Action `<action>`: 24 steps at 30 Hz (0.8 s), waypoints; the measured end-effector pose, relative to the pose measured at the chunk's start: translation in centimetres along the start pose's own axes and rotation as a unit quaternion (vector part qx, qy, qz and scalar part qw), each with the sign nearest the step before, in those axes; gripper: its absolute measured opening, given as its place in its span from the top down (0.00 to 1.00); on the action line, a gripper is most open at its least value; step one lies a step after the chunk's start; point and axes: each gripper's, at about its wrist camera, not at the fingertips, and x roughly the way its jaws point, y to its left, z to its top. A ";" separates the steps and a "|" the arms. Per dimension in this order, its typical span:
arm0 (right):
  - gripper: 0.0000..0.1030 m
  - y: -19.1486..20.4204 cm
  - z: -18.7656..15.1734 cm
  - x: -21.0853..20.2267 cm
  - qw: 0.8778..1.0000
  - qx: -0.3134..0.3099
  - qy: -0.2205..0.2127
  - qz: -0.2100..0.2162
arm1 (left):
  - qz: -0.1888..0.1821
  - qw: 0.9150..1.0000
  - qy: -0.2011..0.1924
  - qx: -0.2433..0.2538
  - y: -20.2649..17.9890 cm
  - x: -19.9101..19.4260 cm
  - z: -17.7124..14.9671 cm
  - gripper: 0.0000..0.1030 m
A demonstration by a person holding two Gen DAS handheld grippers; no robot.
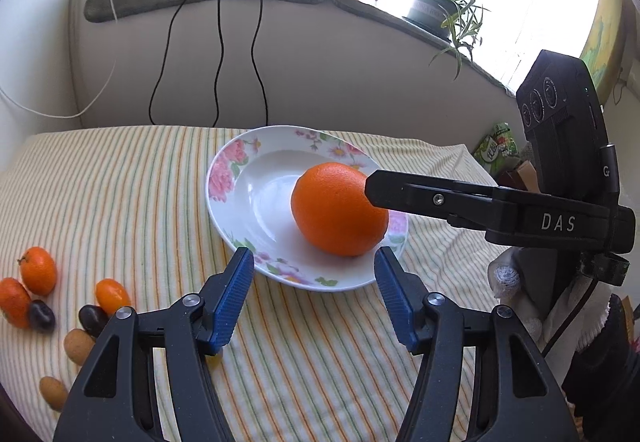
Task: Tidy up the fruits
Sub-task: 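Lower the orange into the plate and open the right gripper, then grasp the kiwi with the right gripper while the left gripper grasps a brown fruit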
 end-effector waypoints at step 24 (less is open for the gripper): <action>0.23 9.1 -5.4 -2.3 0.986 -0.164 -0.025 -0.028 | 0.097 0.992 -0.042 -0.074 6.9 -9.5 -8.1 0.43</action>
